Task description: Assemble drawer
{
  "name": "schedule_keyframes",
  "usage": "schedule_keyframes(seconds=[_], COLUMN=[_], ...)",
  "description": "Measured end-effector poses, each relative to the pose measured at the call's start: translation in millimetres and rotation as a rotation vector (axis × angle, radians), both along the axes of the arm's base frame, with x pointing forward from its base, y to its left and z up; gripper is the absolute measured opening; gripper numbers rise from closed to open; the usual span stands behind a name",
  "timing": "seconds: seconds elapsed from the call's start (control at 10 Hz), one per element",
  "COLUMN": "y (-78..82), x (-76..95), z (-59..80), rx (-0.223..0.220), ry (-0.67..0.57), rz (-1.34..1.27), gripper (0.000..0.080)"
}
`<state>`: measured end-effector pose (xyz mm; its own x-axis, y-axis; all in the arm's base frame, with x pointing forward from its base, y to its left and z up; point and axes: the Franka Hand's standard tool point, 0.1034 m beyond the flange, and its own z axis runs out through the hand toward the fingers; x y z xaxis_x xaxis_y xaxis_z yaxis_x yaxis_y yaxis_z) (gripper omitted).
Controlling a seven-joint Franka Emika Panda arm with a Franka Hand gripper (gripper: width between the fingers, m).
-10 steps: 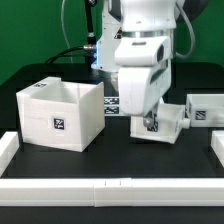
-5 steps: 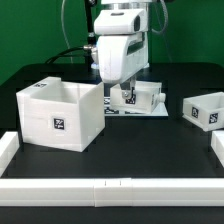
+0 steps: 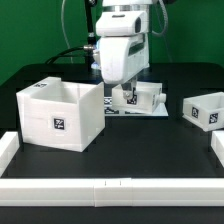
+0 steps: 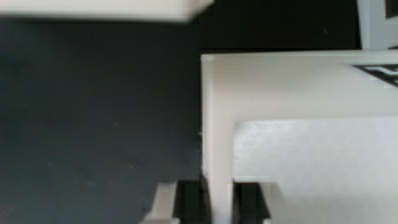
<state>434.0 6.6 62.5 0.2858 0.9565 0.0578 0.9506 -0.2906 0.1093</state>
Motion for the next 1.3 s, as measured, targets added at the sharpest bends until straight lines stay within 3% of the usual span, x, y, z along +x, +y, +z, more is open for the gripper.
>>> schedule_keyframes(seconds=[0.2, 0.4, 0.8, 1.0, 1.1, 1.2, 1.3], y=[11.1, 12.1, 11.0, 10.8, 8.9, 5.2, 0.9], x=[-22.3, -32.0, -32.0, -31.8, -32.9, -31.1, -25.9], z=[-17.0, -34.2, -35.3, -34.4, -25.3, -8.3, 12.4], rx=[0.016, 0.028, 0.029, 0.029, 0.020, 0.006, -0.010], ry=[0.004, 0.013, 0.016, 0.016, 0.031, 0.038, 0.049], rz=[0.001, -0.012, -0.018, -0.018, -0.024, -0.027, -0.031], gripper=[0.0040, 0.0040, 0.0041, 0.0396, 0.0396, 0.0590, 0.0590])
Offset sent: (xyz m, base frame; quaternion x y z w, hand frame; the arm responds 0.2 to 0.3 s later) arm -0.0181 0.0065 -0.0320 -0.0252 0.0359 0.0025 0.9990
